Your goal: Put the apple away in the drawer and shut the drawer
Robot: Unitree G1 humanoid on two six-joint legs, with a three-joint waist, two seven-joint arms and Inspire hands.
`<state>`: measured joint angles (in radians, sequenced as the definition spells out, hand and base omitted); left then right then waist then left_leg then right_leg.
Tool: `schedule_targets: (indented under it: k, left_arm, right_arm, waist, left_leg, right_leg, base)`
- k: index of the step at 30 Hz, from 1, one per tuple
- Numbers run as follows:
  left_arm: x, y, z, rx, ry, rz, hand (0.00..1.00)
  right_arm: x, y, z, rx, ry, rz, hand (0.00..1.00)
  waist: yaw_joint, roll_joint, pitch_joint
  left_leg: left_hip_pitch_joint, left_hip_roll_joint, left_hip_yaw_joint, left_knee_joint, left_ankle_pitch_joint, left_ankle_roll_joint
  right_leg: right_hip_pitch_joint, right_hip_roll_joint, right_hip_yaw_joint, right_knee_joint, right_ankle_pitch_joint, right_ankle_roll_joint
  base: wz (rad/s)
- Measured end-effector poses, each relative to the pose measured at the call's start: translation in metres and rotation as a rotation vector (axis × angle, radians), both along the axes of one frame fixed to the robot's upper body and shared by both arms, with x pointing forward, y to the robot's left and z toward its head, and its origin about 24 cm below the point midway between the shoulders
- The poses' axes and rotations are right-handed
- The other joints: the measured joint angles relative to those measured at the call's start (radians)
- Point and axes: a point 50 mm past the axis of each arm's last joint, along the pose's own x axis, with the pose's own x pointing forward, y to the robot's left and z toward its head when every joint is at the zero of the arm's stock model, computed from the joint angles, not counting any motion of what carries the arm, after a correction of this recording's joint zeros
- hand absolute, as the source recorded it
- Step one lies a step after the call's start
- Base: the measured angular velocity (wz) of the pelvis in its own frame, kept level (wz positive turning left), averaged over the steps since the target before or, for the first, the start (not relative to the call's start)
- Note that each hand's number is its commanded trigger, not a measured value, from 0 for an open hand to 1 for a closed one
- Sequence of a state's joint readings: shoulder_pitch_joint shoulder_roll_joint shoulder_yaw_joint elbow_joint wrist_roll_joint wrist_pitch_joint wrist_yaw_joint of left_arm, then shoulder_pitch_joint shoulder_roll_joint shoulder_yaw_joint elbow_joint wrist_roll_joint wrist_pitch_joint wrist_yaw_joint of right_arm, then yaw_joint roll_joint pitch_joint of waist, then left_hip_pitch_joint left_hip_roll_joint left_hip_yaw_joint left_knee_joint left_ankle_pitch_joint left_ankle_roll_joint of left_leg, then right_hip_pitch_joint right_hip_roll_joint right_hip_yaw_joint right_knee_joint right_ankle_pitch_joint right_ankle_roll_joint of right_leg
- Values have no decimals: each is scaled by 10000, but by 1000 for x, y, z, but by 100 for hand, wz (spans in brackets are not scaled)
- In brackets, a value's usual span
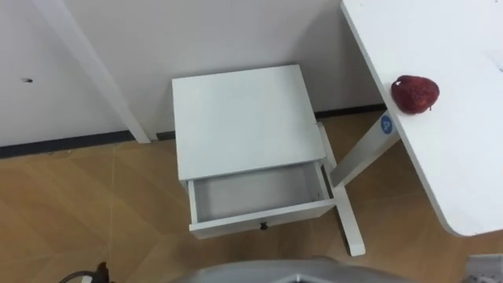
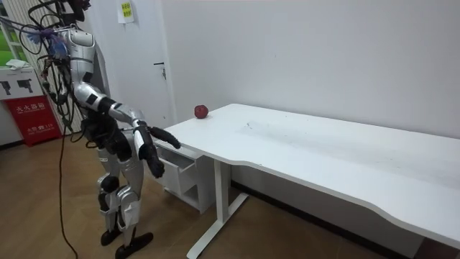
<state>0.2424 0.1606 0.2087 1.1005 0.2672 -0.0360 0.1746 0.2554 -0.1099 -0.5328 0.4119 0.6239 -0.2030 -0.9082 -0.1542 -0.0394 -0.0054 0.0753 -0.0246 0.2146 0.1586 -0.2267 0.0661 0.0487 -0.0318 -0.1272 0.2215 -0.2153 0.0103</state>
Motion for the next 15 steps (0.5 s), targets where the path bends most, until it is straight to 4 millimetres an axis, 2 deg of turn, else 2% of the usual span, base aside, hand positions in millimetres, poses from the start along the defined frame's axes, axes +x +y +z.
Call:
schedule_targets:
  k: [6,8,11,15]
  left_arm:
    - [5,0,0,45,-15,-617,0]
    - [5,-3,-1,-54,79,-799,0]
    - [1,-3,-2,-52,208,-785,0]
    - [-2,-4,-2,-86,286,-860,0]
  right_arm:
    - [30,6,41,-2777,-437,1141,0]
    - [41,11,56,-3890,-415,1749,0]
    - [51,15,77,-5497,-262,2436,0]
    - [60,24,89,-6639,-104,3306,0]
  waist:
    - [162,40,35]
    - [273,129,7]
    - [377,189,10]
    - [556,244,10]
  left_leg:
    - [1,9,-18,-1,-1,0]
    - [2,11,-46,-54,-1,-1]
    - [2,9,-71,-47,1,-4]
    - [13,10,-29,-42,6,-10]
  right_leg:
    - [-4,11,-2,-7,3,-2]
    - [-21,13,-17,-8,4,-4]
    - [-3,7,-133,-26,4,-3]
    - [7,10,-123,-49,4,-3]
  base:
    - [-1]
    - [0]
    - [5]
    - [0]
